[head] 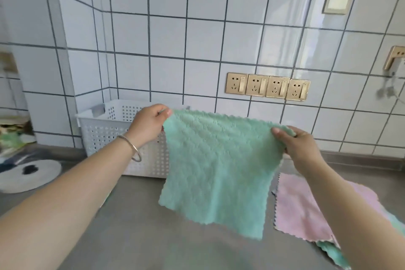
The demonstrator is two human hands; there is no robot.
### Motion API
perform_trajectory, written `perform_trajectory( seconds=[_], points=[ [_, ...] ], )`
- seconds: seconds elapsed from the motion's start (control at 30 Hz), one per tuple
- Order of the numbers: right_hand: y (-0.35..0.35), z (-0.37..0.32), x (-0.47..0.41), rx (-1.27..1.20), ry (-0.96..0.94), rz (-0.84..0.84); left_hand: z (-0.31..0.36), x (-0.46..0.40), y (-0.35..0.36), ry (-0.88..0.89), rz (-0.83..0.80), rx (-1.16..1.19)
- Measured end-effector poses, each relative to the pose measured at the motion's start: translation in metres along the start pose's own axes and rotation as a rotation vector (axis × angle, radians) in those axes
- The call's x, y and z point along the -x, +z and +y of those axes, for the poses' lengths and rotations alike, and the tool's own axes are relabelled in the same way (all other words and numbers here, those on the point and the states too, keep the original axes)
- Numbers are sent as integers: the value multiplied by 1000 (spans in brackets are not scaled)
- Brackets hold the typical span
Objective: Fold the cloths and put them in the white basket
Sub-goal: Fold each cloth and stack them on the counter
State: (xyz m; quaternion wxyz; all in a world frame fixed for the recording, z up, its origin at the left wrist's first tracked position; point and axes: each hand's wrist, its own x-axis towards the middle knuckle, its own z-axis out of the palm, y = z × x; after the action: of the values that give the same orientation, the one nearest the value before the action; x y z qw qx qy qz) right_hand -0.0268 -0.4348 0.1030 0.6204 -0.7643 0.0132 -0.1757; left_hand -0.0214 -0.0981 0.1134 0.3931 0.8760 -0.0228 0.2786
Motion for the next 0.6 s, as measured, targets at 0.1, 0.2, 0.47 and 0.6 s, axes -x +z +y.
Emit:
perform_trajectory(
  seconds=[0.1,0.2,0.47,0.6],
  points=[
    [-11,-17,18,-20,-112,-9,16,15,-23,82,77,140],
    [-21,-7,51,15,-190,-125,10,58,-36,142,-40,217],
    [-54,105,139,387,97,-594,-72,192,-8,2,-598,-6],
    [-65,129,166,427,201,-623,-85,234,4,-39,-705,-69]
  ],
)
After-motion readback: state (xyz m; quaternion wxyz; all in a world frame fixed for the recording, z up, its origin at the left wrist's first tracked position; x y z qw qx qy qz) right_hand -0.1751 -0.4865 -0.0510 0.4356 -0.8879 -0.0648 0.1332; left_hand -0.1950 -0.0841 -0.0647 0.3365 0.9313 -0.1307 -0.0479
